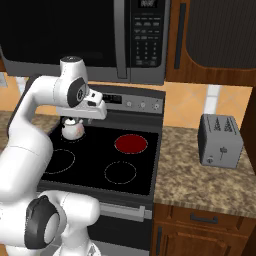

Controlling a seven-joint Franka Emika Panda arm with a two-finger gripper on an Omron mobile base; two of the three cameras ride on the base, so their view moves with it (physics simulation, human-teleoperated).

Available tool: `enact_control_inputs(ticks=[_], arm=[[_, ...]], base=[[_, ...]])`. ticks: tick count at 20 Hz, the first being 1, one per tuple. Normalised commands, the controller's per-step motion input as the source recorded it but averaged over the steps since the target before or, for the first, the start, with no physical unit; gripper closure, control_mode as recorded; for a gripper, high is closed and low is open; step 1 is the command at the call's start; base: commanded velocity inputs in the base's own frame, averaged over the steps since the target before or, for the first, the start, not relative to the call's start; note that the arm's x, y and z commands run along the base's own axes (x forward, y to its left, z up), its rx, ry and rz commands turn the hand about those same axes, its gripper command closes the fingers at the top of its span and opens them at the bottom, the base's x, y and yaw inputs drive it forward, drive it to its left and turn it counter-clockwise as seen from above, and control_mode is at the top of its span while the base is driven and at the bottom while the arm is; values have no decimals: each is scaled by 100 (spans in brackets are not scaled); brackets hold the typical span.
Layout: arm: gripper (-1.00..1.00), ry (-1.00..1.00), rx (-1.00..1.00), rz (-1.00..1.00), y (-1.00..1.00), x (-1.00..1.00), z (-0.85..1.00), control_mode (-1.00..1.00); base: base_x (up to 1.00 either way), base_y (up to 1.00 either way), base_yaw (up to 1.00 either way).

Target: Turn off the rear right burner of the stove.

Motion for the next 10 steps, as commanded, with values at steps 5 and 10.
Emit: enact_control_inputs(ticks=[5,10], arm=[[-100,-5,0,0,2,-16,0,-100],[-100,-26,-3,4,15,-44,3,-100]], base=[[0,0,0],[0,0,0]])
